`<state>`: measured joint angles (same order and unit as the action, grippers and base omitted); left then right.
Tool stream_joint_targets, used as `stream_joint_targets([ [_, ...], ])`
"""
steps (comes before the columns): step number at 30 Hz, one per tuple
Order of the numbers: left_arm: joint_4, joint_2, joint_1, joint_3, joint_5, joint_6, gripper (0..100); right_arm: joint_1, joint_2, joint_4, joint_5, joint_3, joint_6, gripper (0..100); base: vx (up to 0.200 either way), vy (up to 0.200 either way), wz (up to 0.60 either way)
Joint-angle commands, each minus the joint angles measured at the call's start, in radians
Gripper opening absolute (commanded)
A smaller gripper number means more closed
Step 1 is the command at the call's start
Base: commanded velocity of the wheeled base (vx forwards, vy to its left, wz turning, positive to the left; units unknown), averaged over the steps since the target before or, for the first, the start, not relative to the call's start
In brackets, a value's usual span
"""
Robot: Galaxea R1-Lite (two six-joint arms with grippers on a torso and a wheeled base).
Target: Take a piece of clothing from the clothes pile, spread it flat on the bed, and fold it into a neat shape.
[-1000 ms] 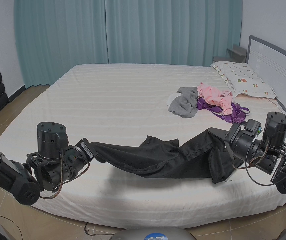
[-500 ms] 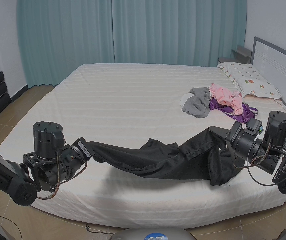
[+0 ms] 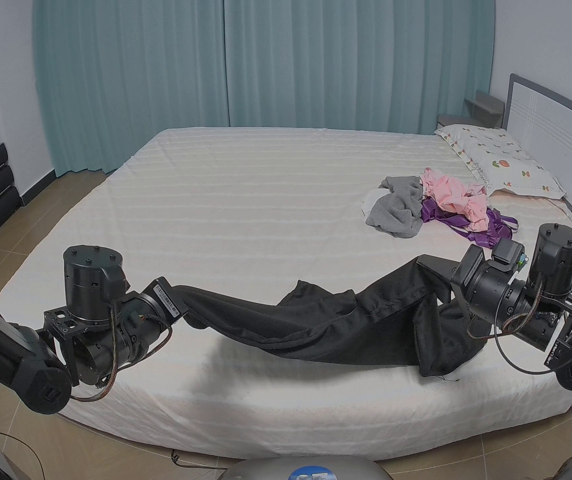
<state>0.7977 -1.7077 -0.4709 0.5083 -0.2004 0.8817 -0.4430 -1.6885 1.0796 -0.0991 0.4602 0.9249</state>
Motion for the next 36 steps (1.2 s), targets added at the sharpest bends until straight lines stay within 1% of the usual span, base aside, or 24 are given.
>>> stream_joint_targets([
  [1,0.000,0.000,0.003,0.001,-0.001,0.000,0,0.001,0.003,0.000,0.001,0.000,0.000,0,0.000,0.200,0.00],
  [4,0.000,0.000,0.006,0.003,-0.001,0.000,0,0.000,0.001,0.000,0.001,0.003,0.000,0,0.000,0.200,0.00],
  [9,0.000,0.005,0.006,-0.001,-0.002,-0.001,0,0.000,0.003,0.000,0.001,0.008,-0.001,0,0.000,0.000,0.00],
  [14,-0.015,0.049,0.011,-0.002,-0.002,-0.004,0,-0.003,0.069,-0.012,0.001,-0.005,-0.005,0,0.000,0.000,0.00],
  [18,-0.069,0.074,0.001,-0.004,-0.002,-0.004,0,-0.002,0.105,-0.013,0.003,-0.038,-0.006,0,0.000,0.000,0.00],
  [25,-0.075,0.082,-0.012,-0.037,-0.004,0.000,0,-0.003,0.121,-0.007,0.004,-0.089,-0.005,0,0.000,0.000,0.00],
  [31,-0.075,0.089,-0.034,-0.074,-0.005,0.000,0,-0.006,0.176,-0.013,0.016,-0.132,-0.008,0,-0.200,0.000,0.00],
  [36,-0.078,0.149,-0.051,-0.086,-0.010,-0.001,0,-0.006,0.273,-0.018,0.016,-0.152,-0.017,0,-0.200,0.000,0.00],
])
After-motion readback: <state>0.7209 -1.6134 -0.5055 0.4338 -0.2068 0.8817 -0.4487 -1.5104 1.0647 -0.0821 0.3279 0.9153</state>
